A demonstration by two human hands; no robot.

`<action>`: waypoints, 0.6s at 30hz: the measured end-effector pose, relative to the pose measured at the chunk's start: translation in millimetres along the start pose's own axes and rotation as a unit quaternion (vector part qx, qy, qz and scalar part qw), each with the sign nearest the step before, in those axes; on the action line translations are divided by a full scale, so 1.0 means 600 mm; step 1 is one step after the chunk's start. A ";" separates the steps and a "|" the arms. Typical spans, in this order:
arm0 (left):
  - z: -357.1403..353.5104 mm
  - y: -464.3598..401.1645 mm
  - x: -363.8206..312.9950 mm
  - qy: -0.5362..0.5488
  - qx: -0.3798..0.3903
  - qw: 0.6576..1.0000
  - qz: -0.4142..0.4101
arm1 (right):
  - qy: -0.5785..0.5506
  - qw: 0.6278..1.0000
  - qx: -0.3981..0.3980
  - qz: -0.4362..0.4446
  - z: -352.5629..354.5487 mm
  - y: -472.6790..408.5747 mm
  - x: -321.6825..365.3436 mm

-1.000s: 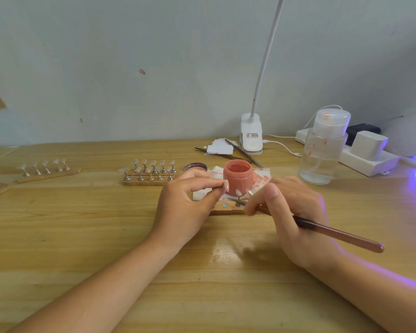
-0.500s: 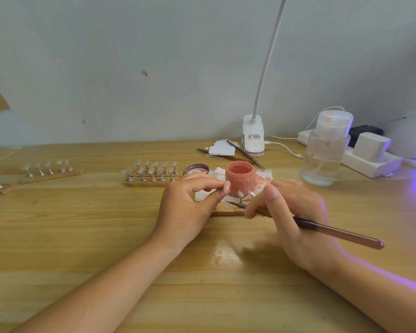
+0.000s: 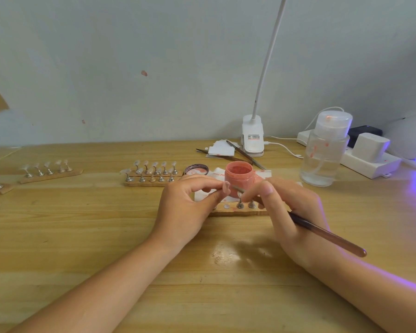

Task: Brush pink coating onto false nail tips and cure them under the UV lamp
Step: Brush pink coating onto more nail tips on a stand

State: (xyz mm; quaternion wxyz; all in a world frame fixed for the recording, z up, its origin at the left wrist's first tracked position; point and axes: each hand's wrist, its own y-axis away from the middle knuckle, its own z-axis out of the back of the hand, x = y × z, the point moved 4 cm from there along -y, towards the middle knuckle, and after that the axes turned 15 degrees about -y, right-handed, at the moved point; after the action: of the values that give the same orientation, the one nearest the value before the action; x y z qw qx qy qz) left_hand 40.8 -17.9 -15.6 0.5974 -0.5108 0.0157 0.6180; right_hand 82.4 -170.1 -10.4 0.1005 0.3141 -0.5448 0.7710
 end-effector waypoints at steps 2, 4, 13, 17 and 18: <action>0.000 0.000 0.004 0.001 -0.004 1.000 0.011 | -0.013 1.000 0.019 0.002 -0.001 0.001 0.001; 0.000 0.000 0.006 0.001 -0.006 1.000 0.018 | -0.027 1.000 0.012 0.009 0.001 0.003 0.003; 0.003 0.000 0.001 -0.018 -0.018 1.000 0.007 | -0.044 0.999 -0.005 -0.006 0.004 0.003 -0.002; 0.005 0.001 -0.001 -0.027 -0.029 0.999 0.005 | -0.042 0.998 -0.038 -0.007 0.008 0.003 0.001; 0.005 0.001 -0.001 -0.027 -0.030 0.999 0.004 | -0.029 0.999 -0.037 -0.011 0.007 0.002 0.001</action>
State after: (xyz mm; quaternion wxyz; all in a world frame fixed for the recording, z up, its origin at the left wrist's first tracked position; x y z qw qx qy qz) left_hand 38.4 -16.8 -14.0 0.5795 -0.5115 -0.0163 0.6343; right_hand 82.8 -174.5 -10.1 0.1052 0.3385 -0.5723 0.7394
